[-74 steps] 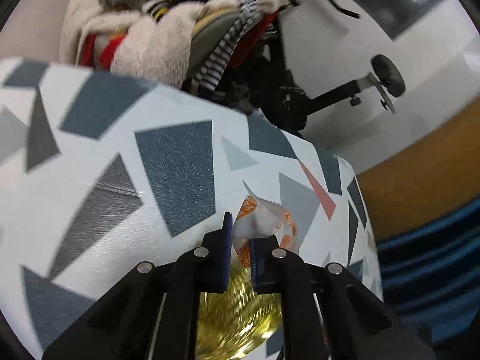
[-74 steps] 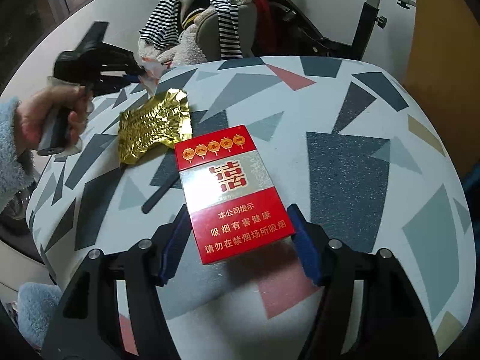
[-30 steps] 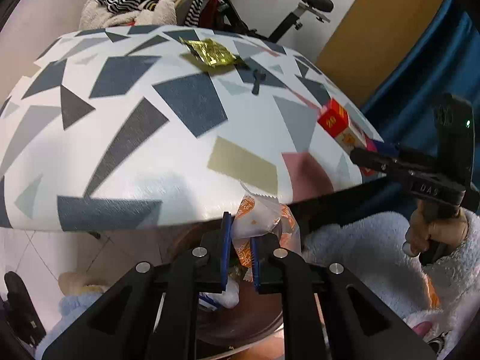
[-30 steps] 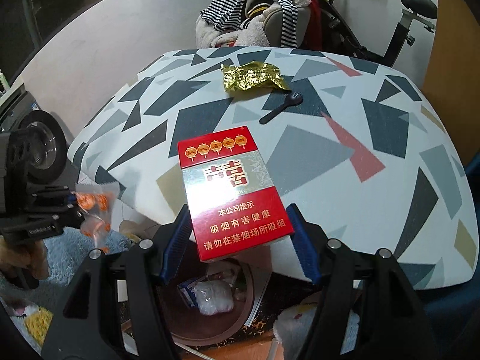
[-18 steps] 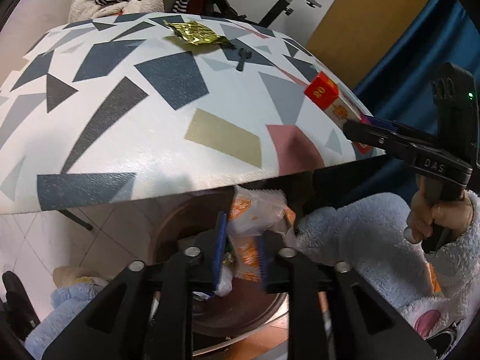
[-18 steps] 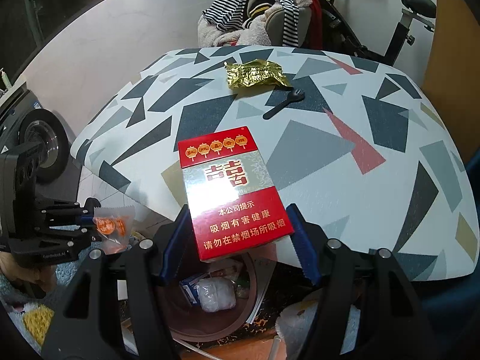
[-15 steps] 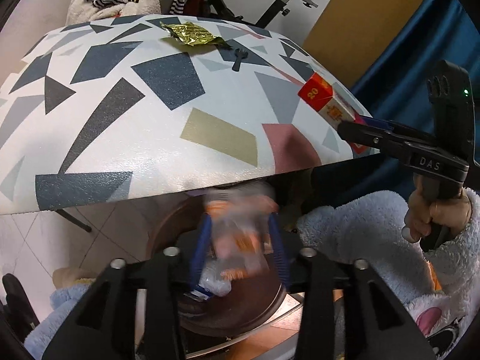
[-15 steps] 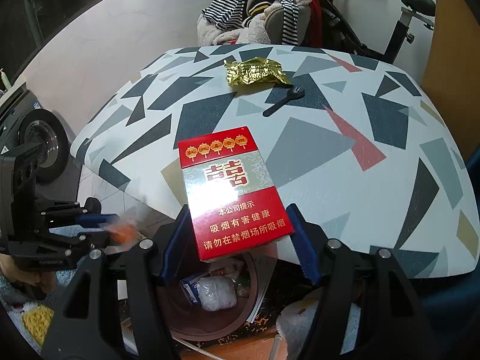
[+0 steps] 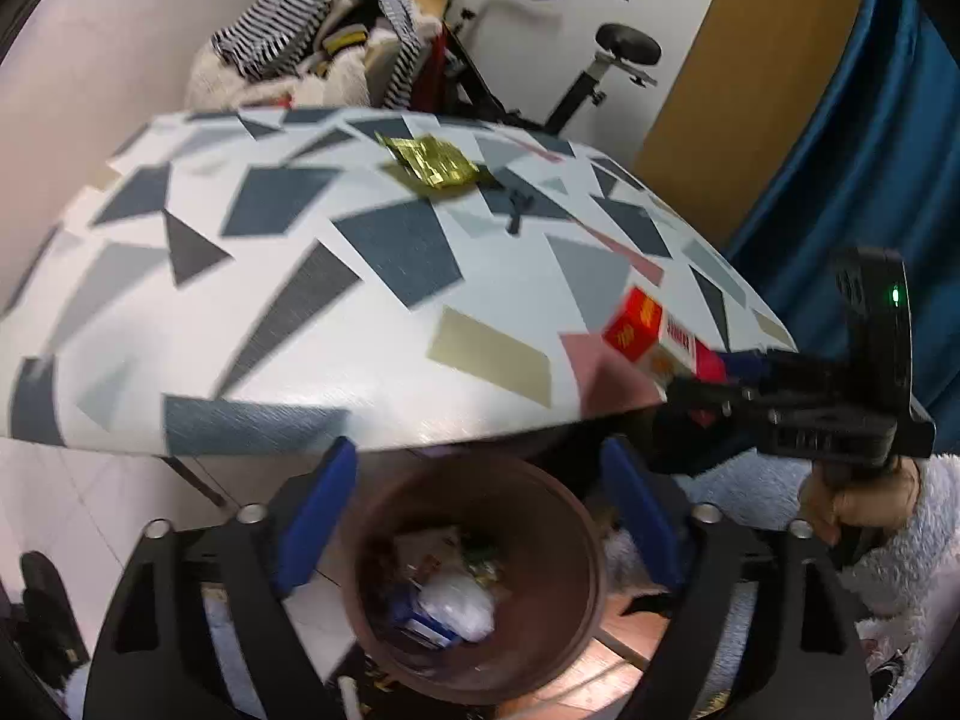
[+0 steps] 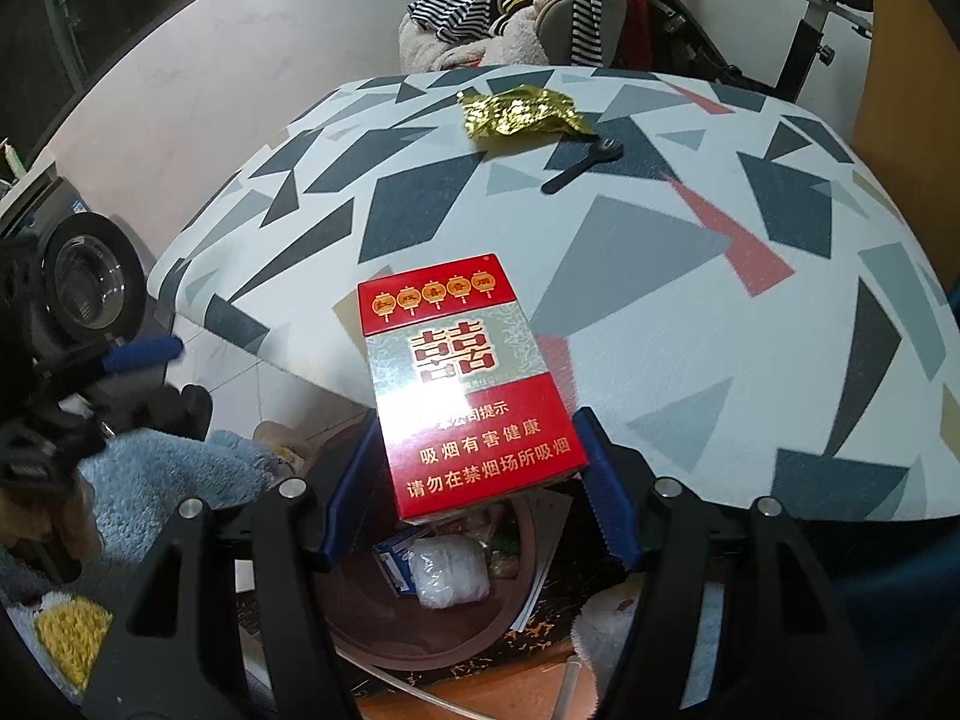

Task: Collect trash
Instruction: 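Drop the orange-printed wrapper into the brown bin with left while right carries cigarette pack, then lower the red cigarette pack over the brown bin and open the right gripper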

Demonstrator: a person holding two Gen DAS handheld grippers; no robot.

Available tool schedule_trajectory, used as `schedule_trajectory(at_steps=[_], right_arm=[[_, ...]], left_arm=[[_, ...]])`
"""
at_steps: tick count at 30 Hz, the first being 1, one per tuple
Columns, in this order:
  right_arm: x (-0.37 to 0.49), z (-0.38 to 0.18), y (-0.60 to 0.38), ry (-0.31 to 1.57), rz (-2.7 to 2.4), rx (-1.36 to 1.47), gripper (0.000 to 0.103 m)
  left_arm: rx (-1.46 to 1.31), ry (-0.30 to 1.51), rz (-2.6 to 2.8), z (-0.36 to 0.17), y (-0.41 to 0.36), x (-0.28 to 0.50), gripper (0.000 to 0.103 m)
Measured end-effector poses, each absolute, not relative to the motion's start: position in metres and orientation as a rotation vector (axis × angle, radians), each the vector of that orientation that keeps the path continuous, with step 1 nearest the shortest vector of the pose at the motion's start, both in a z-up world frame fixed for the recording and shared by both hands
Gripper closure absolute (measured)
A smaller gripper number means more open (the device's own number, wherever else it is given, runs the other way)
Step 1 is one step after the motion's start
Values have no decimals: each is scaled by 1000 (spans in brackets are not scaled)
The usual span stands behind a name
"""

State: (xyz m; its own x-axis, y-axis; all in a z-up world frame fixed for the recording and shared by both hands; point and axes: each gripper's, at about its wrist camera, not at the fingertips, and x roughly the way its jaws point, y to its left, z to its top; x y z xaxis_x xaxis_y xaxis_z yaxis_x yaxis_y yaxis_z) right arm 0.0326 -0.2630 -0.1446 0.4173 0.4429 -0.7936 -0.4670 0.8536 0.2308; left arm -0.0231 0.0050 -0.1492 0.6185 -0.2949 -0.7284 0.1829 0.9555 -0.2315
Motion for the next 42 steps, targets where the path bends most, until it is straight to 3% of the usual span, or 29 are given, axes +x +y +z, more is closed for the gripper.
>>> schedule_trajectory(at_steps=[7,35,37,42], right_arm=[[17,-157,-249,1023,620,-40,39],[-10,-211,-210,1160,648,-161,39],[-8,-211,-212,1160,646,-142,35],[-7,-207,-215,1141,622,-134,13]], left_arm=[[-99,810,-209,-135,20,-27,8],[-153,815,-138,-152,41,-38,8],[-152,818,-138,-153,41,-38,8],[-155,816,-132,-153,42,-38,8]])
